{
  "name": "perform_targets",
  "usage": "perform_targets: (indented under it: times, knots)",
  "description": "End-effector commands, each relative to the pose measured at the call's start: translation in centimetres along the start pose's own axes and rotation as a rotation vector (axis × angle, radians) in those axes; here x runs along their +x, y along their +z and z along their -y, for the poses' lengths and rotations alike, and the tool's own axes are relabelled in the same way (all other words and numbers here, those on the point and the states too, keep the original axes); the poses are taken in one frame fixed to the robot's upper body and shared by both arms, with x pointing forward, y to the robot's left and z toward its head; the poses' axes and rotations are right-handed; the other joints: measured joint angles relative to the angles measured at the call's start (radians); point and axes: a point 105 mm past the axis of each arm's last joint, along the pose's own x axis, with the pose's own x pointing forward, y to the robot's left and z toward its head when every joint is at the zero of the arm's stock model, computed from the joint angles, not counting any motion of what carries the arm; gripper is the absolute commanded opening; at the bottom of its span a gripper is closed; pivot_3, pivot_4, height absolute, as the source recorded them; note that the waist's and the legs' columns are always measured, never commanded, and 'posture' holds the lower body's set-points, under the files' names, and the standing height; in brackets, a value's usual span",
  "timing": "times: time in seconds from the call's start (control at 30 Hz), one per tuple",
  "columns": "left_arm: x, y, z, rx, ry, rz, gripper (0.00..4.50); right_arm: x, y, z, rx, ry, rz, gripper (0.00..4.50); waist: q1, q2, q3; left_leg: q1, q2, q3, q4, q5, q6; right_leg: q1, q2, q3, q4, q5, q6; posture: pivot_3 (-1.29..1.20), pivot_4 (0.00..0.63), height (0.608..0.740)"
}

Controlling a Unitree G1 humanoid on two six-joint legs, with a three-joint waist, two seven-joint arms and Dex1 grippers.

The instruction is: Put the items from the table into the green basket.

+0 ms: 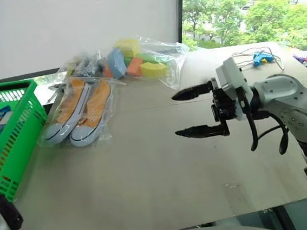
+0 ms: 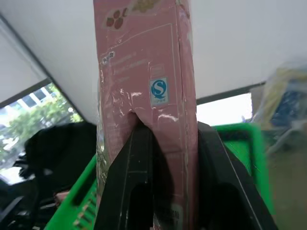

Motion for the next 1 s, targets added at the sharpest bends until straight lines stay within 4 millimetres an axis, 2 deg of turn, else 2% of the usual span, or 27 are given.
perform_targets:
  times: [0.03, 0.17, 0.33, 0.63, 1.0]
  knots:
    - [0.0, -0.1, -1.3, 0.048, 0.013, 0.019, 1.02, 0.3, 2.2, 1.5, -0.062, -0.085, 0.052, 4.5, 0.005, -0.004, -0.003, -0.001, -0.001, -0.002, 0.0, 0.001, -0.001, 0.0, -0.002, -0.002, 0.001, 0.0, 0.0, 0.1, 0.0, 0.74]
    - [-0.1, -1.6, -2.3, 0.066, 0.029, -0.016, 1.02, 0.6, 2.6, 2.6, -0.069, -0.164, 0.034, 4.5, 0.001, -0.011, -0.007, -0.003, -0.002, -0.009, 0.0, 0.0, -0.005, 0.0, -0.003, -0.009, 0.001, 0.001, -0.002, 0.09, 0.0, 0.74]
    - [-0.4, -2.9, -3.1, 0.073, 0.044, -0.051, 1.02, 0.5, 2.8, 2.9, -0.071, -0.213, 0.038, 4.5, -0.014, -0.014, -0.009, -0.004, -0.003, -0.01, 0.0, 0.001, -0.006, 0.0, -0.004, -0.01, 0.001, 0.001, -0.002, 0.08, 0.0, 0.74]
    - [-0.6, -5.4, -2.9, 0.097, 0.044, -0.101, 1.02, 0.7, 3.9, 3.3, -0.072, -0.247, 0.101, 4.5, -0.043, -0.014, -0.009, -0.004, -0.003, -0.011, -0.001, 0.002, -0.003, 0.0, -0.004, -0.012, 0.001, 0.0, -0.002, 0.09, 0.0, 0.74]
    - [-0.5, -6.0, -2.1, 0.134, 0.01, -0.11, 1.02, 0.8, 4.7, 3.5, -0.034, -0.239, 0.132, 4.5, -0.051, -0.013, -0.009, -0.004, -0.003, -0.012, -0.001, 0.002, -0.003, 0.0, -0.004, -0.013, 0.003, 0.0, -0.002, 0.1, 0.0, 0.74]
